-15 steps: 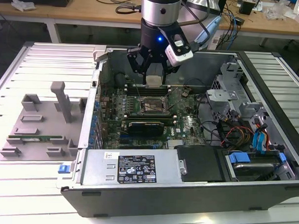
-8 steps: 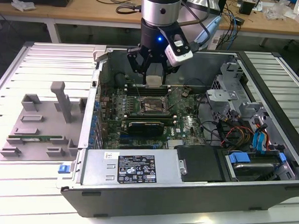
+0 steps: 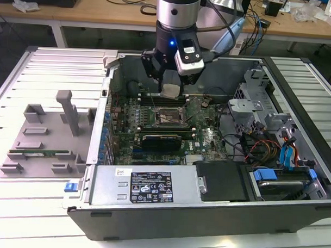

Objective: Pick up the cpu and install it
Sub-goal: 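Place the cpu into insertion slot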

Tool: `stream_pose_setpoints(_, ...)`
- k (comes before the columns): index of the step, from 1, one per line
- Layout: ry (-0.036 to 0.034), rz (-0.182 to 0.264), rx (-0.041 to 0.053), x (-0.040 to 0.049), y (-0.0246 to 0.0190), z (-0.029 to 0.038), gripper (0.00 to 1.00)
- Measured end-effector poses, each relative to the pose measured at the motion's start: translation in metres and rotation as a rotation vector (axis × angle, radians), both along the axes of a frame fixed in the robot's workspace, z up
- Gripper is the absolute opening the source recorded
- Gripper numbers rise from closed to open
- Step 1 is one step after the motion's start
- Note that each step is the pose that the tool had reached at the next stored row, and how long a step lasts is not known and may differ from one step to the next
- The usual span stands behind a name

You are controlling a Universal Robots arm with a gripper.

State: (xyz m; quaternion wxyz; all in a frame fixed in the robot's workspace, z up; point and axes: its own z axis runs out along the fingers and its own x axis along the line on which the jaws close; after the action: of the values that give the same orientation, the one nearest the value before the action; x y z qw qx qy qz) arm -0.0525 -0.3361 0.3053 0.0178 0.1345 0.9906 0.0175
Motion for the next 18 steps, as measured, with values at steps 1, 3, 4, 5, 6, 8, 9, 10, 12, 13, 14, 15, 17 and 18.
stream_pose_setpoints(1,0.0000,-0.023,0.0001,0.0000,0.0000,-0.0001,0.55)
stream_pose_setpoints(3,0.0000,-0.072,0.0000,0.0000,0.0000,-0.0001,0.55)
stream_pose_setpoints(4,0.0000,-0.098,0.0000,0.0000,0.0000,-0.0002,0.55)
stream_pose_setpoints(5,0.0000,-0.125,0.0000,0.0000,0.0000,-0.0002,0.55)
stream_pose_setpoints(6,0.0000,-0.152,0.0000,0.0000,0.0000,-0.0003,0.55)
stream_pose_setpoints(8,0.0000,-0.176,0.0000,0.0000,0.0000,-0.0003,0.55)
stream_pose_setpoints(9,0.0000,-0.202,0.0000,0.0000,0.0000,-0.0004,0.55)
stream_pose_setpoints(10,0.0000,-0.213,0.0000,0.0000,0.0000,-0.0004,0.55)
stream_pose_setpoints(12,0.0000,-0.254,0.0000,0.0000,0.0000,-0.0004,0.55)
stream_pose_setpoints(13,0.0000,-0.284,0.0000,0.0000,0.0000,-0.0004,0.55)
stream_pose_setpoints(14,0.0000,-0.300,0.0000,-0.0001,0.0000,-0.0004,0.55)
stream_pose_setpoints(15,0.0000,-0.310,0.0000,-0.0001,0.0000,-0.0004,0.55)
stream_pose_setpoints(17,0.0000,-0.332,0.0000,-0.0001,0.0000,-0.0004,0.55)
stream_pose_setpoints(18,0.0000,-0.343,0.0000,-0.0001,0.0000,-0.0004,0.55)
